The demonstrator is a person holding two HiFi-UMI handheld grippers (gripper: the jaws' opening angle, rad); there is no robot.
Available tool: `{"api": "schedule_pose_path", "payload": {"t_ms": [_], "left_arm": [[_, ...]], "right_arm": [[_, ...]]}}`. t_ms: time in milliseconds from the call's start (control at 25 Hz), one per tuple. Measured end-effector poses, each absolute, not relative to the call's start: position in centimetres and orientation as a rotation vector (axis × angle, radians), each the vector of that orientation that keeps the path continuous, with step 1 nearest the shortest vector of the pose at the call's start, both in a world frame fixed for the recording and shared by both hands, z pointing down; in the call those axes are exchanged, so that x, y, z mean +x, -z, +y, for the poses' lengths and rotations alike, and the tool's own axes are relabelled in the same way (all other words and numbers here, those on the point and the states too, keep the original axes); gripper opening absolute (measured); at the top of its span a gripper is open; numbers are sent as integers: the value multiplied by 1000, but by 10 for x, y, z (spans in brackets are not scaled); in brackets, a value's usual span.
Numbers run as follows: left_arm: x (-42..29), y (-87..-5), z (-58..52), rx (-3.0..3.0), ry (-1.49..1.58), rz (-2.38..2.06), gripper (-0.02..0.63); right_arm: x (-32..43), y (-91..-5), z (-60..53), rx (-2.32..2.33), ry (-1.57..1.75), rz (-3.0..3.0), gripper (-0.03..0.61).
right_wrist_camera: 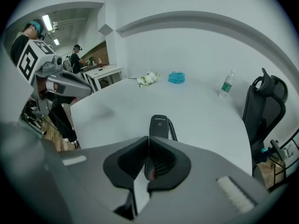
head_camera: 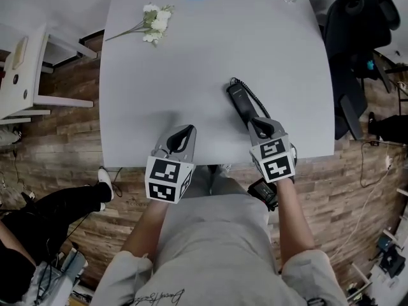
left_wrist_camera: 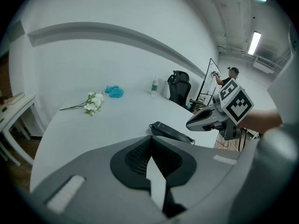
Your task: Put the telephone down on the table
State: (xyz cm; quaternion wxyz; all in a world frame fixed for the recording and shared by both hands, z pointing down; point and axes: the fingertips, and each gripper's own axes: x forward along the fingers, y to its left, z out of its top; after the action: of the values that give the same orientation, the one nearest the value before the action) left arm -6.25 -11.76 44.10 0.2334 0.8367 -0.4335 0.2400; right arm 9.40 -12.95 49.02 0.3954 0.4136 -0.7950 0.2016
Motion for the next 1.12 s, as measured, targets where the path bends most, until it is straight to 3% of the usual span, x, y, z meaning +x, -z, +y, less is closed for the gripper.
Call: {"api": "schedule_pose_path", "payload": {"t_ms": [1120], "left_arm": [[-59,-405,-86,2359,-680,-1205,17]], "right_arm": [[106,-438,-76,1099,-644,-2176,6]]}}
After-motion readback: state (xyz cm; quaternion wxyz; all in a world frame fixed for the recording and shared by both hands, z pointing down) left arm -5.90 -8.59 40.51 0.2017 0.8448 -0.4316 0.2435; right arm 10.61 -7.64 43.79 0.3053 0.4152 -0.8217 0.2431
